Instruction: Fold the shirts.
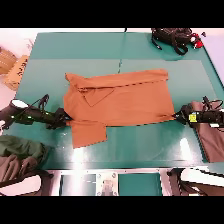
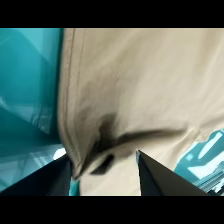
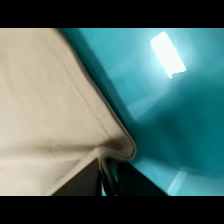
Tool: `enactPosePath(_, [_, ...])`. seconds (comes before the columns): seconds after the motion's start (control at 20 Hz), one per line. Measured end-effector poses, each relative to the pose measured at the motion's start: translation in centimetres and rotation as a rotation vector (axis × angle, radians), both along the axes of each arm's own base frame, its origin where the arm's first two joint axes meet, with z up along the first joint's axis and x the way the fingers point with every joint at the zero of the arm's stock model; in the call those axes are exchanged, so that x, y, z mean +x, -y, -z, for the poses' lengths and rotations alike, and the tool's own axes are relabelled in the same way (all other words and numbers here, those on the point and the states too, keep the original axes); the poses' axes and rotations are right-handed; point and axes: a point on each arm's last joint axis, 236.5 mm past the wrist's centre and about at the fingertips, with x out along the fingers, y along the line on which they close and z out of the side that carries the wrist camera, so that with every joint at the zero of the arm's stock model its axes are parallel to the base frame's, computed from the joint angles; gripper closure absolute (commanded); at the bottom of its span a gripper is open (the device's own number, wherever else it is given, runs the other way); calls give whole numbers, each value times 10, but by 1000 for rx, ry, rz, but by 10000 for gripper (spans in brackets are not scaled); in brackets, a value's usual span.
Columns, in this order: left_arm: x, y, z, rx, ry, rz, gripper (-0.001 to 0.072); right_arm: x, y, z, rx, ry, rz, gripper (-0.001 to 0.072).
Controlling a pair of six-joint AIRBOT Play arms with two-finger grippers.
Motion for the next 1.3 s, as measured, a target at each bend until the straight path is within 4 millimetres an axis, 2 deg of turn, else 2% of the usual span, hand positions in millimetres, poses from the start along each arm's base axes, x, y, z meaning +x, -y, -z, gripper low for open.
enactPosePath(0.05, [2, -1, 2, 9, 9, -3, 499, 3, -3, -2, 10, 9, 1, 697])
enactPosePath(0.15, [4, -4, 5, 22, 23, -2, 680, 6, -7, -4, 18, 19, -2, 697])
enactPosePath(0.3, [3, 0, 2, 6, 35, 20, 686, 11, -11, -8, 30, 36, -4, 697])
enactPosePath(0.4, [3, 3, -4, -10, 47, 44, 686, 17, -12, -19, 40, 61, -17, 697])
enactPosePath(0.5, [12, 7, -24, -33, 96, 62, 687, 28, -14, -43, 50, 114, -32, 697])
enactPosePath(0.6, [31, 9, -62, -42, 198, 82, 687, 47, -12, -88, 35, 227, -43, 697])
enactPosePath(0.65, [42, 9, -87, -40, 267, 96, 686, 56, -10, -117, 14, 297, -49, 697])
enactPosePath(0.75, [68, 10, -159, -30, 460, 111, 686, 73, -7, -191, -53, 475, -61, 696])
enactPosePath(0.85, [84, 14, -256, -11, 706, 131, 686, 79, -9, -278, -148, 674, -76, 696])
enactPosePath(0.95, [76, 21, -369, 34, 985, 163, 686, 70, -16, -367, -262, 869, -77, 696])
enactPosePath(1.05, [46, 29, -473, 96, 1251, 191, 686, 48, -28, -453, -372, 1059, -55, 696])
enactPosePath(1.15, [-5, 40, -567, 173, 1510, 218, 686, 18, -43, -527, -464, 1229, -23, 696])
enactPosePath(1.2, [-29, 44, -599, 213, 1607, 224, 686, 1, -52, -557, -507, 1303, -12, 695])
enactPosePath(1.3, [-70, 48, -643, 280, 1741, 213, 686, -27, -66, -600, -569, 1409, 8, 696])
